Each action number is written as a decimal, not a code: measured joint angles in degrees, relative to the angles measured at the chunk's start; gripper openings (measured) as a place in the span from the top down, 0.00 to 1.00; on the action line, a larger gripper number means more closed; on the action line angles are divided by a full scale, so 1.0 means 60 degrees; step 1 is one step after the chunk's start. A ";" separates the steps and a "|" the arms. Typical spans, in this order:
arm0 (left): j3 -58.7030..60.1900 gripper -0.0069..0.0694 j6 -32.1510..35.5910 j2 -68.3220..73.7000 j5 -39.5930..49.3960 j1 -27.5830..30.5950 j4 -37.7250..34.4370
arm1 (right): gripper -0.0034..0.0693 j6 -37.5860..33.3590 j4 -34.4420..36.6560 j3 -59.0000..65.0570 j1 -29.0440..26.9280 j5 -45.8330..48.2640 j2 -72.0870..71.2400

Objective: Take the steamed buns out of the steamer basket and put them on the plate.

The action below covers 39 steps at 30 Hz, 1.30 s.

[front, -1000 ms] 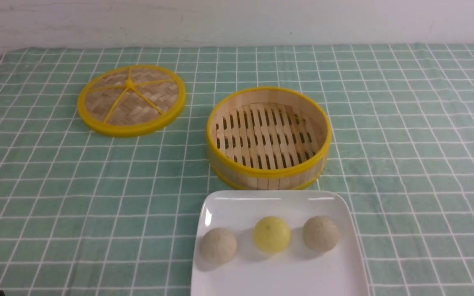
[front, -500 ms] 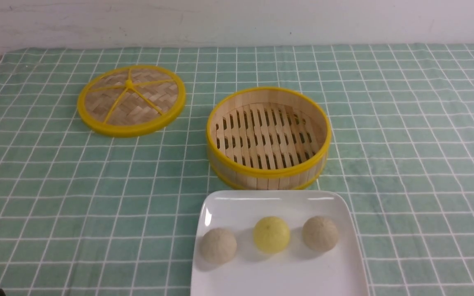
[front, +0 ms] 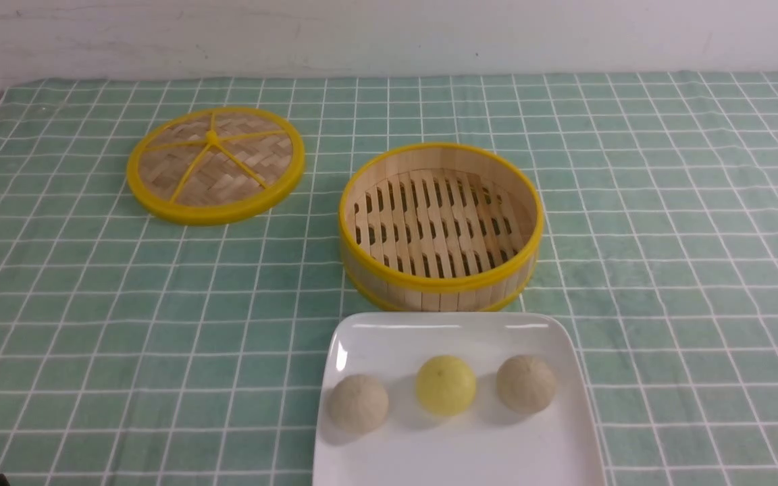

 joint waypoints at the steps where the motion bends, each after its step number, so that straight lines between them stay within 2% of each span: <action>1: 0.0000 0.46 0.0000 0.0000 0.0000 0.0000 0.0000 | 0.62 0.0000 0.0000 0.0000 0.0000 0.0000 0.0000; 21: 0.0000 0.46 -0.0008 0.0000 0.0000 0.0000 0.0000 | 0.62 0.0000 -0.0023 0.0000 0.0000 -0.0150 0.0000; 24: 0.0000 0.46 -0.0008 0.0000 0.0000 0.0000 0.0000 | 0.62 0.0000 0.0343 0.0000 0.0000 -0.0517 0.0000; 26: 0.0000 0.46 -0.0008 0.0000 0.0000 0.0000 0.0000 | 0.62 0.0000 0.0876 0.0000 0.0000 -0.0638 0.0000; 30: 0.0000 0.46 -0.0008 0.0000 0.0000 0.0000 0.0000 | 0.62 0.0000 0.2685 0.0000 0.0000 -0.0644 0.0000; 33: 0.0000 0.46 -0.0008 0.0000 0.0000 0.0000 0.0000 | 0.62 0.0000 0.4617 0.0000 0.0000 -0.0416 0.0000; 34: 0.0000 0.46 -0.0008 0.0000 0.0000 0.0000 0.0000 | 0.62 0.0000 0.4727 0.0000 0.0000 -0.0418 0.0000; 39: 0.0000 0.46 -0.0008 0.0000 0.0000 0.0000 0.0000 | 0.62 0.0000 0.7831 0.0000 0.0000 -0.0202 0.0000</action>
